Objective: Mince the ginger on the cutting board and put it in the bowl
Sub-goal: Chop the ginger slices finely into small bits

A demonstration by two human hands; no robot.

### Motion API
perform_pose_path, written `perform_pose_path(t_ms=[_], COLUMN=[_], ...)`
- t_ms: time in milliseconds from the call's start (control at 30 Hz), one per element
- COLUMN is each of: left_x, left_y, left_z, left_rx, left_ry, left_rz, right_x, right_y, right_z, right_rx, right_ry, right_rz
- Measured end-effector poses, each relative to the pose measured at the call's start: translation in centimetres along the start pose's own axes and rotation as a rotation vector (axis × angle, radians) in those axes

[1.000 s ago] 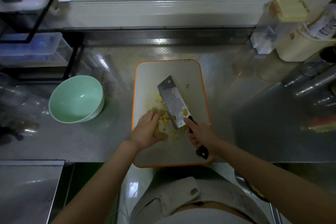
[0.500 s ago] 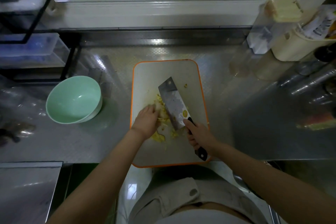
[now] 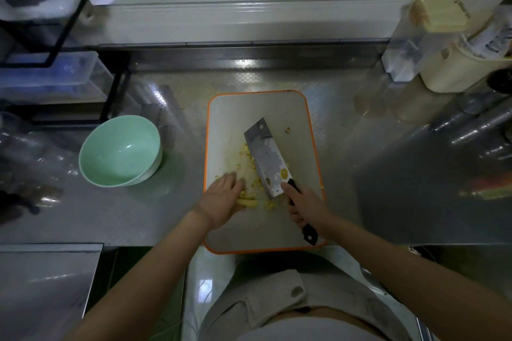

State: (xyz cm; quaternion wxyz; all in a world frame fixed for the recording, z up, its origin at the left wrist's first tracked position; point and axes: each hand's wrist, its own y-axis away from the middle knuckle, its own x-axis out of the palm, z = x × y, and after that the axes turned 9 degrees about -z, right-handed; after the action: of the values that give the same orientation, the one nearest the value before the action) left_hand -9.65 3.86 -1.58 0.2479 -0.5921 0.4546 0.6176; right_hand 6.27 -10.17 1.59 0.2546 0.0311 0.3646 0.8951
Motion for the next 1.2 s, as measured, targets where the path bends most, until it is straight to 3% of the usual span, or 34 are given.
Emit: perform_pose_path(t_ms=[300,500,733,1033,1200], left_x=[1.4,0.1,0.8,1.9,1.9], left_y=[1.0,0.8,0.6,1.3,1.3], left_z=[-3.2,-2.8,-3.8,-3.1,-3.3], left_rx=[-0.253,-0.145,-0.087,-0.179,-0.203], left_ry=[0.205,0.325,0.191,0.242,0.258], left_rz=[-0.203,-0.350,-0.317,-0.309,-0.343], right_x=[0.2,0.4,0.4,0.8,1.1], right_y=[0.3,0.2,0.6,1.2,0.0], right_z=[0.0,-0.1,0.0,-0.4,-0.4], right_rx=[-0.034,-0.062,-0.102,-0.363,-0.390], right_ry=[0.067,0.068,0.102,0.599,0.714], right_rz=[-0.047,-0.063,-0.072,-0.101,-0.053])
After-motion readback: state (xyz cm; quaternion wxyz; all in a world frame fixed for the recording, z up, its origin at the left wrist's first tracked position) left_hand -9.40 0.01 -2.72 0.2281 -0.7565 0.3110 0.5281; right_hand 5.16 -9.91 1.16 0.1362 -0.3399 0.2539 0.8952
